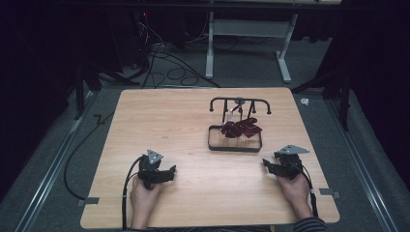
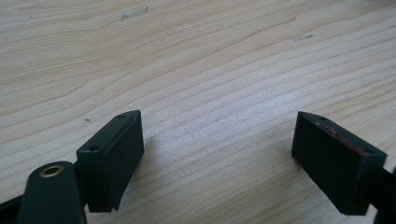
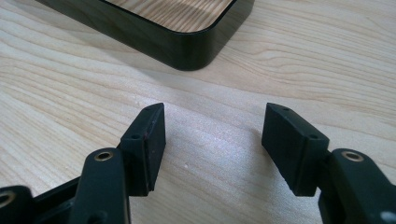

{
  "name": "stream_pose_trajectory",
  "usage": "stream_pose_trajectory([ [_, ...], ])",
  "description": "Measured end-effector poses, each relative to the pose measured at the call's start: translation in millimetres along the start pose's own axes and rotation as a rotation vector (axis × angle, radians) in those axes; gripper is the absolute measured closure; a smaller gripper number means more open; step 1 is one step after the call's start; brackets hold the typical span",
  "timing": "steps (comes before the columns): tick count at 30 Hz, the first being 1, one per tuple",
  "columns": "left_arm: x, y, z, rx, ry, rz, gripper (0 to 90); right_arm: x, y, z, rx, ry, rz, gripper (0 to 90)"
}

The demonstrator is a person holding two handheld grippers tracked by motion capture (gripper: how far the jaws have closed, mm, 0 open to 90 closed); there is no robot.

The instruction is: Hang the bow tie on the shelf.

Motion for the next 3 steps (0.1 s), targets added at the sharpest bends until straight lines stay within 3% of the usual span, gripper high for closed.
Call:
stream_pose_trajectory([
  [3, 0.0, 0.0, 0.0, 0.0, 0.0, 0.0, 17.2, 0.0, 0.0, 0.0, 0.0, 0.0, 0.0, 41.0],
])
Point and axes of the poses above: each handheld gripper's, and its own axes: x roughly forward along the jaws, z roughly out of its top, y roughly to its left, the point moved 5 cm from there along x, roughly forward along the jaws, and after that the axes turned 7 degrees about z, right-handed, at the moved point
